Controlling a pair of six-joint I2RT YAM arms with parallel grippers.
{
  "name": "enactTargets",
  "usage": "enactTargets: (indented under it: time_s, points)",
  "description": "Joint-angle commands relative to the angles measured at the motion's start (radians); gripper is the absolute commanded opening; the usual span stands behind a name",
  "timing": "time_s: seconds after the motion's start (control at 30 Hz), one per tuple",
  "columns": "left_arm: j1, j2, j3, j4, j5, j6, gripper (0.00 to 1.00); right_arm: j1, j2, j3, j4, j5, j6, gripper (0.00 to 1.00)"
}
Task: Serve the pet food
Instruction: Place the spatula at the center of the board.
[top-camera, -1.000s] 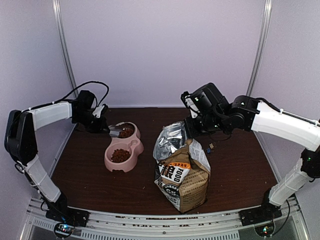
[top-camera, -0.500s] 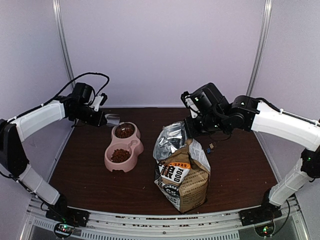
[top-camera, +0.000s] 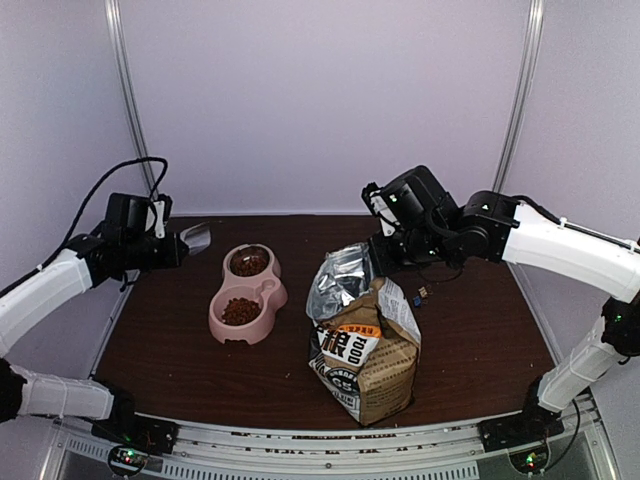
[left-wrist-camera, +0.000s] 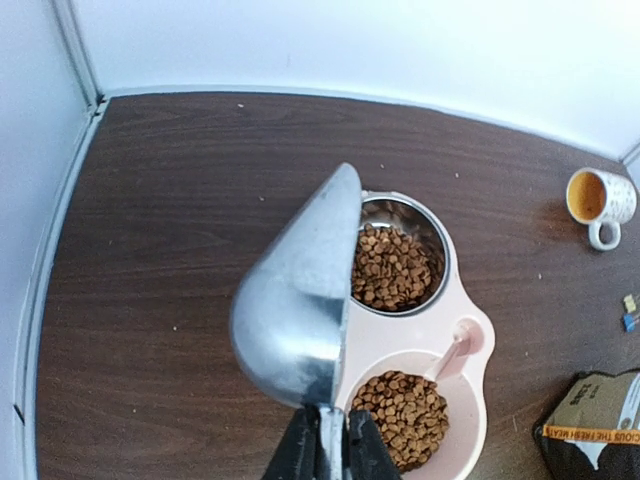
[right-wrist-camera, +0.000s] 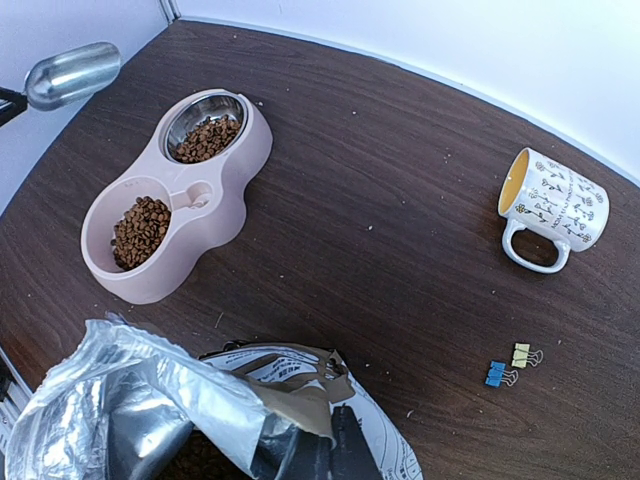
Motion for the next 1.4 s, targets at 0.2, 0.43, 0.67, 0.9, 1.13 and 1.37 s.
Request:
enactTargets:
  time_s: [0.2,0.43,0.67,0.9,1.13,1.37]
  points:
    - [0.066,-0.246,-0.449,0.250,-0.186,-0.435,0.00,-0.021,-0.022,-0.028,0.075,0.055,0.012,0.00]
    - [0.068,-0.297,-0.636,0.311,-0.223,-0.526,0.00,-0.020,-0.020,-0.034,0.082,0.045,0.017,0.00]
    - [0.068,-0.210,-0.712,0.374,-0.125,-0.527,0.02,-0.021,-0.008,-0.023,0.088,0.036,0.019,0.00]
    - [0.067,-0.150,-0.761,0.433,-0.062,-0.534,0.17,-0.019,-0.003,-0.020,0.085,0.034,0.019,0.00]
    - [0.067,-0.107,-0.762,0.451,-0.030,-0.523,0.36,-0.019,-0.005,-0.024,0.086,0.034,0.021,0.00]
    - [0.068,-0.150,-0.734,0.379,-0.079,-0.504,0.72,-0.019,-0.009,-0.022,0.083,0.037,0.016,0.00]
